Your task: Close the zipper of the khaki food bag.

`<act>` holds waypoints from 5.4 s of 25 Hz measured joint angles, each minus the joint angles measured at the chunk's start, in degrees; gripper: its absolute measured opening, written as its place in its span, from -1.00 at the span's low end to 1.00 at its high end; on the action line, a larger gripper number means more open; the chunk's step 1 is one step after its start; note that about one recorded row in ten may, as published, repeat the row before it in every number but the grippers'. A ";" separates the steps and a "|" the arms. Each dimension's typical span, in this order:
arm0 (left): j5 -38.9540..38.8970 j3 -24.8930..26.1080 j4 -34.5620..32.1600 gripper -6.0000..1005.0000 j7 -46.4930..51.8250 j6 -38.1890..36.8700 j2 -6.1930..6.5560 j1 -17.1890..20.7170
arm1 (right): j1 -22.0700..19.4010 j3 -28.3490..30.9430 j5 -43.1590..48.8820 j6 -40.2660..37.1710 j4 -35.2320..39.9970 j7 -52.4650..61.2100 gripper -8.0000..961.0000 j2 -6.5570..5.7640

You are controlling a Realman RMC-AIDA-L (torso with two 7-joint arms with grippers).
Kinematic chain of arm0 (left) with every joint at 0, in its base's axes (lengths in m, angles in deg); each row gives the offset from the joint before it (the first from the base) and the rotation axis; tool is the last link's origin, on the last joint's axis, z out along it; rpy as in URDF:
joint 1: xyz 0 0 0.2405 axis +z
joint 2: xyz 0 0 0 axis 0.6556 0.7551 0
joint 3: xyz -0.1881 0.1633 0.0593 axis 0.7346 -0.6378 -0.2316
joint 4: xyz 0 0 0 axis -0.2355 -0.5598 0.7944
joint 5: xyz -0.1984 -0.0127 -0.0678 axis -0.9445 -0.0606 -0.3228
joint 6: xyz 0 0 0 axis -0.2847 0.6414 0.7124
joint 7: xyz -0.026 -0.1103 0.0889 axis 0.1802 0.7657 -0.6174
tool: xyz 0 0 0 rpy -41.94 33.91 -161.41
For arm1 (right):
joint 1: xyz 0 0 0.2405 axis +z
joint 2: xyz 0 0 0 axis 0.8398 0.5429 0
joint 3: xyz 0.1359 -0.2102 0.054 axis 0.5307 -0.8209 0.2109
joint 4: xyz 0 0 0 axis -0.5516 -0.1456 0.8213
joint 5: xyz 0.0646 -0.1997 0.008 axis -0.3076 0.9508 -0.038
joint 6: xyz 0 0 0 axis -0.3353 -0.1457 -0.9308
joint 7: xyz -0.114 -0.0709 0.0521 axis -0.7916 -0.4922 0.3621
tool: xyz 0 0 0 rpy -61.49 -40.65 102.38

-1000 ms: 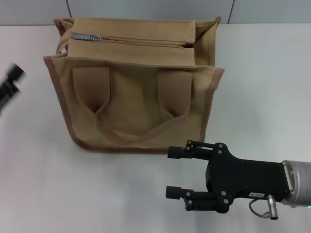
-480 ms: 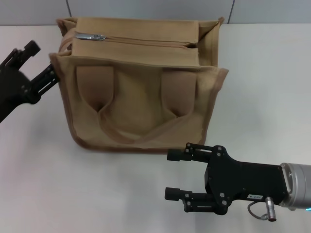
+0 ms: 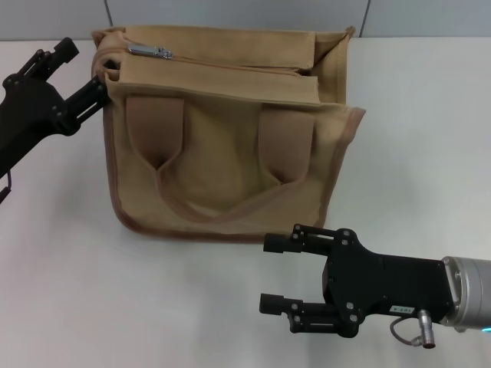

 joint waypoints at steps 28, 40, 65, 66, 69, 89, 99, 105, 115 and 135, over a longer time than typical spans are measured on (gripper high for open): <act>-5.68 -11.64 -7.27 0.62 -0.39 -2.98 -0.09 3.10 | 2.04 -0.01 -1.96 3.13 -1.27 -0.09 0.51 0.09; -6.58 -11.51 -5.47 0.62 -2.56 -2.22 -0.24 2.22 | 2.35 -0.01 -2.52 3.86 -1.34 -0.09 0.51 0.09; -16.17 -16.16 -1.17 -0.90 -9.95 -1.06 -0.29 3.84 | 3.78 -0.01 -2.72 5.37 -1.36 -0.09 0.51 0.09; -16.17 -16.36 -1.13 -0.88 -10.23 -1.04 -0.29 3.82 | 3.78 0.00 -2.72 5.37 -1.36 -0.08 0.51 0.09; -16.14 -17.27 -1.06 -0.83 -10.49 -0.64 -0.31 3.58 | 3.78 0.00 -2.72 5.37 -1.36 -0.08 0.51 0.09; -17.90 -16.70 0.91 0.04 -10.66 -1.97 -0.40 3.90 | 3.78 -0.01 -2.72 5.97 -2.28 -0.01 0.51 0.09; -19.05 -18.24 1.75 -0.52 -10.71 -3.79 -0.13 3.82 | 3.78 -0.01 -2.72 6.10 -2.91 0.00 0.51 0.09; -18.92 -18.62 1.67 -0.92 -10.73 -3.53 -0.21 3.57 | 3.61 0.00 -2.72 6.12 -2.95 0.24 0.51 0.09; -19.50 -18.17 2.48 -0.95 -10.81 -3.11 -0.39 3.88 | 3.39 -0.58 -5.16 5.20 -3.86 0.41 0.51 0.09; -19.45 -17.85 -0.58 -0.12 -10.80 -3.26 -0.20 5.10 | 3.66 -0.61 -5.36 5.70 -4.35 0.49 0.51 0.09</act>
